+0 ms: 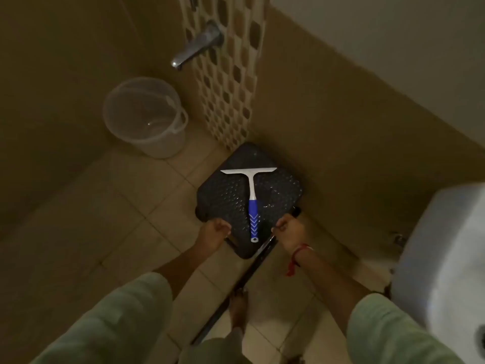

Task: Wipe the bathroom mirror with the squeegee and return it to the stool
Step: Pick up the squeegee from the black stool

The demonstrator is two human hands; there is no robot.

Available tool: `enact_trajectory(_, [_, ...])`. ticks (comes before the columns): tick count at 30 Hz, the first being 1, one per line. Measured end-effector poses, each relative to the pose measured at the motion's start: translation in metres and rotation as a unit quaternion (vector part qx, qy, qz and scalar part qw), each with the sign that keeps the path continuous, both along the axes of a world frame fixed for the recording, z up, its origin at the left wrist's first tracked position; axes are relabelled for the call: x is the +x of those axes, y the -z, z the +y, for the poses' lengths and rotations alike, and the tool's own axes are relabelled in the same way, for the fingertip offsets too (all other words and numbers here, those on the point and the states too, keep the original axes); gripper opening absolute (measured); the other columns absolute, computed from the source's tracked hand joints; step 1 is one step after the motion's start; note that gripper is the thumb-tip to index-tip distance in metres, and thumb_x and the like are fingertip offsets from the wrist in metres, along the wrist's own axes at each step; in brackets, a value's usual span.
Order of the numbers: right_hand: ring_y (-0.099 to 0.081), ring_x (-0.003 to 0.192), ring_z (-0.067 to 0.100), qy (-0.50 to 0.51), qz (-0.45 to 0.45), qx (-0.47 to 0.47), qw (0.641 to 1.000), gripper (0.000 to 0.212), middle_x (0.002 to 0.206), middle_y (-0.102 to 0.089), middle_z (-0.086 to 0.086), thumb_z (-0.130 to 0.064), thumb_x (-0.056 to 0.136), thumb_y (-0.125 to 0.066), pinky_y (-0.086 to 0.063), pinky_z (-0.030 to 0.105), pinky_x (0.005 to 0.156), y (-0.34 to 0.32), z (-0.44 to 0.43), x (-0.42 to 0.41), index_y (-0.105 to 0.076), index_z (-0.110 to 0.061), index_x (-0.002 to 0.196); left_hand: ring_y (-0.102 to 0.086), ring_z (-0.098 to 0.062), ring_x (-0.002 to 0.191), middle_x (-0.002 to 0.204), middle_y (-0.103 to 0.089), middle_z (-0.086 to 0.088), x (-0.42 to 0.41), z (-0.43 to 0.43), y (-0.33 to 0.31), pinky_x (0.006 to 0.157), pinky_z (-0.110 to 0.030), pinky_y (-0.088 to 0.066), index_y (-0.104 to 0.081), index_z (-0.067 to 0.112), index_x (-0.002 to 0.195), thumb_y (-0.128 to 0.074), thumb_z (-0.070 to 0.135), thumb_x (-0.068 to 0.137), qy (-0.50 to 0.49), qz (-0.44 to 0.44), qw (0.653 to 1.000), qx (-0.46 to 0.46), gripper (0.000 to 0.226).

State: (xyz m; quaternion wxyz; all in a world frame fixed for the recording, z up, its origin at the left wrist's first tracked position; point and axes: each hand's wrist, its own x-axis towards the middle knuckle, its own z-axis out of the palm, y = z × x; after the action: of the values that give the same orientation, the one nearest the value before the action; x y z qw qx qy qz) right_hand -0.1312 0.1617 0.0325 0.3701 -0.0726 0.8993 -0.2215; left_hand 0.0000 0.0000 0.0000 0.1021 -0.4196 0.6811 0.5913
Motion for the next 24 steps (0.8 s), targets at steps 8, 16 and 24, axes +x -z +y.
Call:
enact_trajectory(8, [-0.058, 0.095, 0.021, -0.041, 0.022, 0.029, 0.998, 0.031, 0.105, -0.064, 0.009, -0.031, 0.082, -0.068, -0.045, 0.029, 0.081, 0.045, -0.049, -0.007, -0.060, -0.010, 0.103, -0.062, -0.020, 0.083, 0.090, -0.068, -0.019, -0.043, -0.020, 0.020, 0.088, -0.038, -0.051, -0.062, 0.003, 0.090, -0.050, 0.000, 0.090, -0.028, 0.026, 0.999, -0.009, 0.012])
enact_trajectory(16, [-0.053, 0.109, 0.028, 0.021, 0.056, 0.092, 0.994, 0.051, 0.120, -0.053, 0.013, -0.041, 0.079, -0.067, -0.046, 0.044, 0.093, 0.078, -0.077, 0.008, -0.052, -0.010, 0.116, -0.065, -0.031, 0.085, 0.088, -0.069, -0.017, -0.016, -0.013, 0.037, 0.079, -0.035, -0.049, -0.064, 0.006, 0.089, -0.057, 0.002, 0.085, 0.076, 0.021, 0.994, -0.068, 0.009])
enact_trajectory(24, [-0.053, 0.096, 0.025, 0.070, 0.085, 0.053, 0.992, 0.038, 0.116, -0.054, 0.015, -0.032, 0.085, -0.061, -0.042, 0.033, 0.080, 0.072, -0.071, 0.015, -0.053, -0.007, 0.112, -0.064, -0.023, 0.082, 0.087, -0.069, -0.015, 0.012, -0.007, 0.025, 0.074, -0.027, -0.046, -0.065, 0.005, 0.090, -0.056, 0.005, 0.086, 0.023, -0.004, 0.994, -0.109, 0.009])
